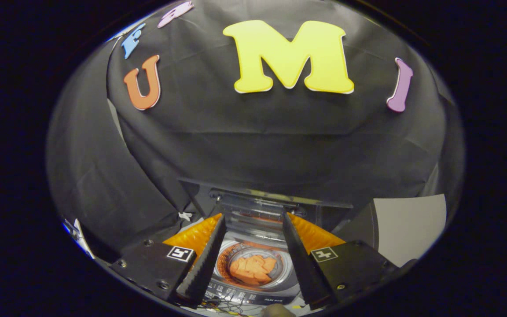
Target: Put the clothes into the washing machine and then close the washing machine lid.
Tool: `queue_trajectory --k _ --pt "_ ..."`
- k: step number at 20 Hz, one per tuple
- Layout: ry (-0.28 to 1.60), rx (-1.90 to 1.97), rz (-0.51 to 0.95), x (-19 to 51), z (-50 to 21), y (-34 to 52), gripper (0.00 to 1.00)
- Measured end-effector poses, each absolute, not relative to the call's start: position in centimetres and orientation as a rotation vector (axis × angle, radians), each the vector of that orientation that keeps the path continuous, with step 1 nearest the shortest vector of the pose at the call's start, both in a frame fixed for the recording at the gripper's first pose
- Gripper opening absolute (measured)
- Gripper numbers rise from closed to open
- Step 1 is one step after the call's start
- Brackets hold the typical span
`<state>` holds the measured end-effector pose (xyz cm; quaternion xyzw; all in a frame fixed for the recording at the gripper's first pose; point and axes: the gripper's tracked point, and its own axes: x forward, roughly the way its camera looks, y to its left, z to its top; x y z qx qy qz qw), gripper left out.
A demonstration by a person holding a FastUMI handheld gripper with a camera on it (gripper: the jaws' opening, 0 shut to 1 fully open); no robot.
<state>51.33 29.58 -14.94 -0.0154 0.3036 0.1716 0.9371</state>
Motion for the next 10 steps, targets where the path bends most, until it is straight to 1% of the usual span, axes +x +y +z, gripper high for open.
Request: queue_trajectory --k 10 --pt "0.600 0.013 0.259 56.3 -14.1 31.7 0.82"
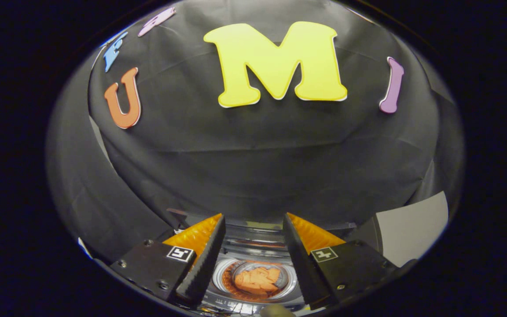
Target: Put the clothes into the washing machine and then close the washing machine lid.
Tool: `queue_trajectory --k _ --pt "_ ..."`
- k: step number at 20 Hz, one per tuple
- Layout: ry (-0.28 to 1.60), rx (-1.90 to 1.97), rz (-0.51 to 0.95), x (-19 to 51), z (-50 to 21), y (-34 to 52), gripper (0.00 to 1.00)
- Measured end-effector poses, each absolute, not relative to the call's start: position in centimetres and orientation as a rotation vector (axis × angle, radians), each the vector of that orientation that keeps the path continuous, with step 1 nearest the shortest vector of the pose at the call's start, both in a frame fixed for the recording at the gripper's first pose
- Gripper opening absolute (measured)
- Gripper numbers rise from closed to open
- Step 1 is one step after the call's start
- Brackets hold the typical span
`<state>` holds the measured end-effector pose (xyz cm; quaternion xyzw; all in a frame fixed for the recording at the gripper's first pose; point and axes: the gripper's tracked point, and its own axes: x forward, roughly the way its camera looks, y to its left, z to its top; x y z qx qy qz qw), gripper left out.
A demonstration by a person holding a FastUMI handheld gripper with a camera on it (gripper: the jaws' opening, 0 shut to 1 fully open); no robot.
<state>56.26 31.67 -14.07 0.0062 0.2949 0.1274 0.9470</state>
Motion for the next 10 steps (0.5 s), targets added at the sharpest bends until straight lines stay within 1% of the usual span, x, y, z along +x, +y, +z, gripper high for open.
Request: queue_trajectory --k 10 --pt "0.642 0.010 0.207 59.6 -16.3 33.4 0.83"
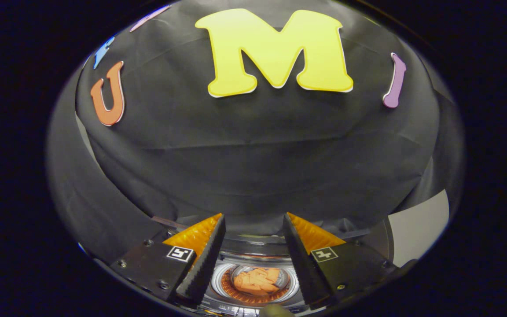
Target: Put the clothes into the washing machine and then close the washing machine lid.
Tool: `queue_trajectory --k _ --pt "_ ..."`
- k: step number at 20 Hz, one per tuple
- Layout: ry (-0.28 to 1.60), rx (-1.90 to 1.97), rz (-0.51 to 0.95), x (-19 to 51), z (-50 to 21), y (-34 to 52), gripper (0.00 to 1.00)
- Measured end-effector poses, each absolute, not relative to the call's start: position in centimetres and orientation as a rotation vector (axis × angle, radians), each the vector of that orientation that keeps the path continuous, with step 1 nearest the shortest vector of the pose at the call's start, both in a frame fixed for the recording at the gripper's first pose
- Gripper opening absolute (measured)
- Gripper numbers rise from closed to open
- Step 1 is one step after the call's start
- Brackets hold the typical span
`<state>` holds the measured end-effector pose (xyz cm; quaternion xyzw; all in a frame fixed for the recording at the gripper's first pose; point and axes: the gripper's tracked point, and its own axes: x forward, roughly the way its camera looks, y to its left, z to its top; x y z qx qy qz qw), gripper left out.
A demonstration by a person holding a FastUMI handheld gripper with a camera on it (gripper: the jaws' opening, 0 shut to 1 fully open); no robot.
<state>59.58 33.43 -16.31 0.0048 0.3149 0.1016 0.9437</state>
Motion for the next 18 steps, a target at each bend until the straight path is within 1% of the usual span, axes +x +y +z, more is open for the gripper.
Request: queue_trajectory --k 8,11,13,14,15,18 --pt "0.653 0.020 0.172 62.3 -18.4 33.9 0.83" --pt "0.707 0.026 0.156 62.4 -20.7 33.7 0.83" --pt "0.687 0.008 0.140 63.0 -20.9 33.5 0.83" --pt "0.683 0.007 0.148 63.1 -20.9 33.4 0.85" --pt "0.683 0.015 0.144 63.1 -21.1 33.5 0.93" --pt "0.680 0.018 0.137 63.0 -21.2 33.4 0.93"
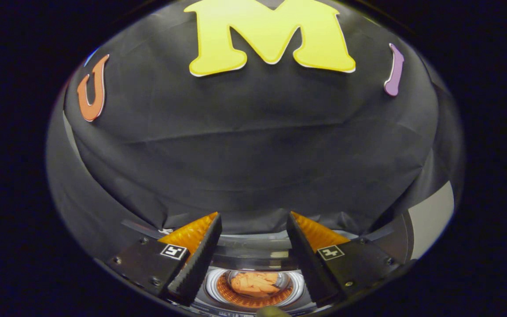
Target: Put the clothes into the washing machine and then close the washing machine lid.
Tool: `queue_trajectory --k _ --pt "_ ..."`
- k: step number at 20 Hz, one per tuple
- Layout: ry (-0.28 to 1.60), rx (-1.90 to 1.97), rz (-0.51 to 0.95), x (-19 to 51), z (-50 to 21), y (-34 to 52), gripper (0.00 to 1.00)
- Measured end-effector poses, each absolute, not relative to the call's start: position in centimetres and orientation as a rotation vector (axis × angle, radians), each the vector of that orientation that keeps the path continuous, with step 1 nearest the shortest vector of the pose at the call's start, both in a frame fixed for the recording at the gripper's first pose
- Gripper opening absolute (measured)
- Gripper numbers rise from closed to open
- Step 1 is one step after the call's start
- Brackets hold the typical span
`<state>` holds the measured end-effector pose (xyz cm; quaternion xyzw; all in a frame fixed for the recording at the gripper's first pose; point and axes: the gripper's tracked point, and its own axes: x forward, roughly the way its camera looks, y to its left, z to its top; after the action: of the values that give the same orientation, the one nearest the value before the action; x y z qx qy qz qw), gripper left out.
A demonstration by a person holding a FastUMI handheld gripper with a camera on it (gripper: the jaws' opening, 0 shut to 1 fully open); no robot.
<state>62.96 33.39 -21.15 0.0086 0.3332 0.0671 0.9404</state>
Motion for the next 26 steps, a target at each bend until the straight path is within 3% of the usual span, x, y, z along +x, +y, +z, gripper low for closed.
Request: queue_trajectory --k 26 --pt "0.610 0.010 0.142 61.2 -21.0 33.2 0.93"
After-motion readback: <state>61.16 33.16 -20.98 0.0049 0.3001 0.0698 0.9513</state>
